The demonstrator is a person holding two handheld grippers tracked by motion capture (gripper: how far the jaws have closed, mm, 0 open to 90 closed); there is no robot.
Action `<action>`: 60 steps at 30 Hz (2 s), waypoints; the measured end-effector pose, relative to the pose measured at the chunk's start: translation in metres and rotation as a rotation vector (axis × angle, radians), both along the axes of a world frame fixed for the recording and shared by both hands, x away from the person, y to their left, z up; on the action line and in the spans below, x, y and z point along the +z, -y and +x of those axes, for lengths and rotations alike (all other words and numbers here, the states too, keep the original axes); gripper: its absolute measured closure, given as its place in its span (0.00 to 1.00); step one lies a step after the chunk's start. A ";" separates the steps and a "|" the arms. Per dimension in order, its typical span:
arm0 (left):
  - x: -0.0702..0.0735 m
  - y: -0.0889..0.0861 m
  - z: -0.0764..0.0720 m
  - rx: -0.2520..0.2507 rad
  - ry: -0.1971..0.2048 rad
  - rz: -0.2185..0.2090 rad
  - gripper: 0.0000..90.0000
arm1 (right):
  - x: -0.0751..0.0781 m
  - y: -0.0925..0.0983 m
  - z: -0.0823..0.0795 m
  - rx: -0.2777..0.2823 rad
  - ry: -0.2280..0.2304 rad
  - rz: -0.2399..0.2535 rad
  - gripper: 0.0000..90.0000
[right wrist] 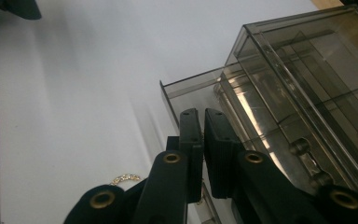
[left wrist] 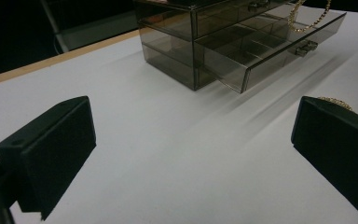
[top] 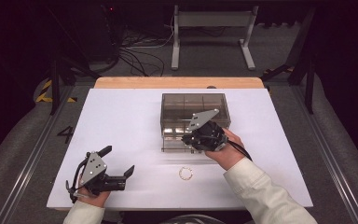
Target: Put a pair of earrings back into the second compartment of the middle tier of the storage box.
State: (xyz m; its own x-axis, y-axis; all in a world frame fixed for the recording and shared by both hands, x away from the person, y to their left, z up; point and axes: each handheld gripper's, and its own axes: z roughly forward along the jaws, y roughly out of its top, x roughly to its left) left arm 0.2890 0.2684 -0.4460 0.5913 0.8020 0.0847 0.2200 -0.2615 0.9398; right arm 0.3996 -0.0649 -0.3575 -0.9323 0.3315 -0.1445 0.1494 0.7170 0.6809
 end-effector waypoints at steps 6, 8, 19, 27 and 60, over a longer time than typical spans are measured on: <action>0.000 0.000 0.000 0.000 -0.001 -0.001 0.01 | -0.002 0.004 0.009 -0.034 0.000 -0.003 0.96; 0.000 0.000 0.000 -0.001 0.000 0.000 0.01 | -0.003 0.004 0.011 -0.045 -0.002 -0.002 0.96; 0.000 0.000 0.000 0.001 0.000 -0.002 0.01 | -0.013 0.005 0.028 -0.096 -0.015 -0.028 0.96; 0.000 -0.001 0.000 -0.001 0.002 -0.001 0.01 | -0.025 0.002 0.039 -0.115 -0.024 -0.070 0.96; 0.000 -0.001 0.000 -0.002 0.005 0.002 0.01 | -0.037 -0.009 0.040 -0.106 -0.058 -0.102 0.93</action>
